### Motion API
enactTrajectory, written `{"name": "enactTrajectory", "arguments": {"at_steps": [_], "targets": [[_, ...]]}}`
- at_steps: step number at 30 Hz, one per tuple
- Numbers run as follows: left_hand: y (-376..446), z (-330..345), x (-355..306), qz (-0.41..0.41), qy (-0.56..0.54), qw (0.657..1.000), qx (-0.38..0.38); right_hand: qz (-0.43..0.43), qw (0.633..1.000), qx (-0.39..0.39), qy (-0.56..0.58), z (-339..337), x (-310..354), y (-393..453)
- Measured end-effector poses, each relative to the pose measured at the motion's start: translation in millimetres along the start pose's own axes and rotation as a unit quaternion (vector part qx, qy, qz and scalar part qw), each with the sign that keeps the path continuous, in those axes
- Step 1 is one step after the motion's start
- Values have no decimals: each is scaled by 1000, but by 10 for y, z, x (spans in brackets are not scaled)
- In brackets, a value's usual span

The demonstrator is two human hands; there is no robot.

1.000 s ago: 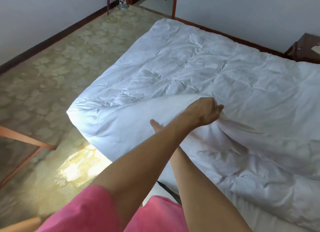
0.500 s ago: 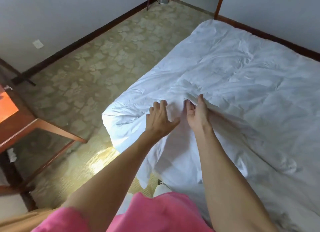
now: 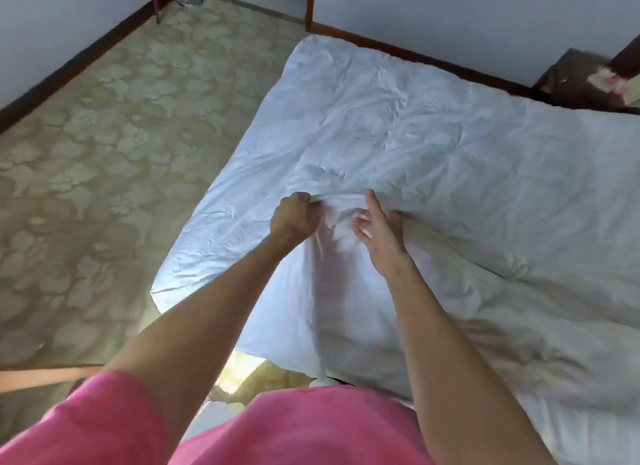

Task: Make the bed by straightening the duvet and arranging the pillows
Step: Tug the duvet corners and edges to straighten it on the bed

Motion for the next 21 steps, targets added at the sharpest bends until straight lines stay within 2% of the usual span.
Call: {"name": "enactTrajectory", "arguments": {"at_steps": [3,6,9,12,16,19,21], "targets": [[136,-274,-189,57,-16,997,54,-33,989,-26,-143,267,-398,-367],[131,-431,-354,107,-25,990,93,10,964,33,-264,621,-936,-649],[47,-476,-415,147,-24,980,134,39,960,1,-277,810,-1199,-829],[32,-553,-380,183,-14,968,171,9,961,-25,-275,1036,-1130,-919],[228,-751,-157,170,-25,962,210,12,977,-38,-207,1407,-966,-680],[484,-960,189,156,20,961,227,63,994,-73,-53,1715,-821,-319],[632,-1083,513,130,58,959,244,102,992,-54,58,1942,-720,-124]]}}
Point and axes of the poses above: each hand's wrist, its own y-axis towards the middle knuckle, its own z-axis out of the palm, x = y × z, the point moved 6 cm from there along y, towards the middle knuckle, and after that the axes turned 4 degrees about -y, right-handed, at the moved point
